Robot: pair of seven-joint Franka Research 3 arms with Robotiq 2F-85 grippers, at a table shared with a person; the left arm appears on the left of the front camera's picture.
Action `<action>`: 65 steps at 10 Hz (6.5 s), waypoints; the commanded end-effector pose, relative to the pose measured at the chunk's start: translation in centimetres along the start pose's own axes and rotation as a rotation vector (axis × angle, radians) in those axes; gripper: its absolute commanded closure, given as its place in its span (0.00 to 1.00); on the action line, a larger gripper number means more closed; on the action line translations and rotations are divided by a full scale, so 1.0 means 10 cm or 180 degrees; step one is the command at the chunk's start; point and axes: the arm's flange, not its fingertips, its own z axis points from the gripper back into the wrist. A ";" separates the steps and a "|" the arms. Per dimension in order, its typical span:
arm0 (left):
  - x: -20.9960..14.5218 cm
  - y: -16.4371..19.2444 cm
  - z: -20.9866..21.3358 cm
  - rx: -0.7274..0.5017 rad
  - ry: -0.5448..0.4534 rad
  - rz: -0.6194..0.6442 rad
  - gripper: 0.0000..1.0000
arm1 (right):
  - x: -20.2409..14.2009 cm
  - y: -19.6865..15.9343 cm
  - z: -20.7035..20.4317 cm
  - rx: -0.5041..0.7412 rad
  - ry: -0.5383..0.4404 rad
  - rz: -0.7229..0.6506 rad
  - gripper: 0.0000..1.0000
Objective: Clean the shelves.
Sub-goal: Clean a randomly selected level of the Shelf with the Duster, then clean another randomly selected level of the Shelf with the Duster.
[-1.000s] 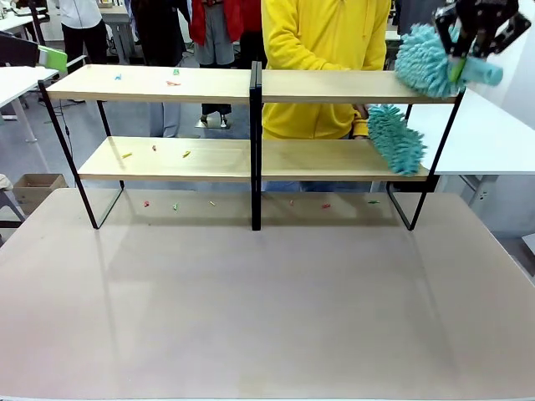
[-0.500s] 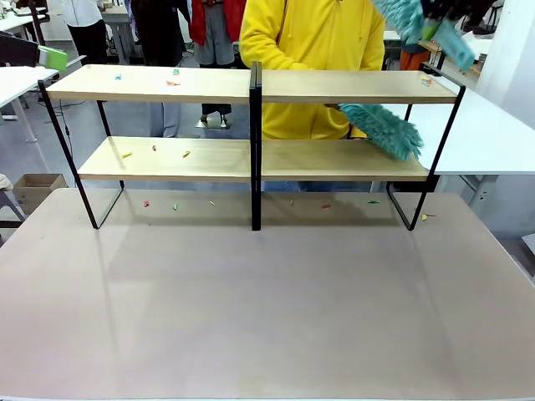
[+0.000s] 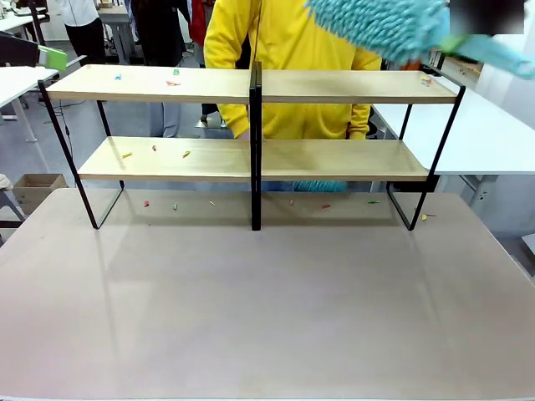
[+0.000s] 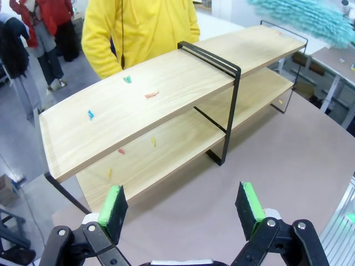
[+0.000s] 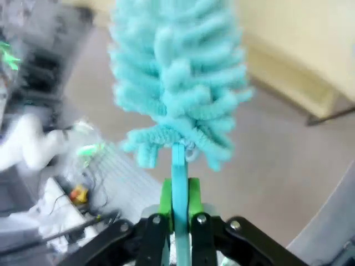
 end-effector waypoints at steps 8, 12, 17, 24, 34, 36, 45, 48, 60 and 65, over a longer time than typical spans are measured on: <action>-0.02 0.00 0.00 -0.0001 0.0003 -0.0028 0.00 | -1.75 -0.64 1.75 0.0127 -0.0158 0.0722 0.88; -0.02 0.00 0.00 -0.0001 0.0003 -0.0028 0.00 | -1.76 -0.72 1.73 0.0157 -0.0196 0.0728 0.88; -0.02 0.00 0.00 -0.0001 0.0003 -0.0028 0.00 | -0.08 -0.49 0.62 -0.0741 0.0330 0.0068 0.88; -0.02 0.00 0.00 -0.0001 0.0003 -0.0028 0.00 | 0.44 -0.64 -0.07 -0.1306 0.0876 -0.0325 0.88; -0.02 0.00 0.00 -0.0001 0.0003 -0.0028 0.00 | 0.31 -0.55 0.00 -0.1728 0.0354 -0.0285 0.88; -0.02 0.00 0.00 -0.0001 0.0003 -0.0028 0.00 | 0.26 -0.65 0.13 -0.1349 0.0327 -0.0298 0.88; -0.02 0.00 0.00 -0.0001 0.0003 -0.0028 0.00 | -1.89 -0.89 1.51 0.1039 0.0071 0.1508 0.88; -0.02 0.00 0.00 -0.0001 0.0003 -0.0028 0.00 | -1.84 -0.81 1.53 0.1015 0.0011 0.1281 0.88; -0.02 0.00 0.00 -0.0001 0.0003 -0.0028 0.00 | -1.88 -0.87 1.50 0.1008 0.0077 0.1344 0.88; -0.02 0.00 0.00 -0.0001 0.0003 -0.0028 0.00 | -0.03 0.53 -0.08 -0.0017 0.2073 0.1545 0.88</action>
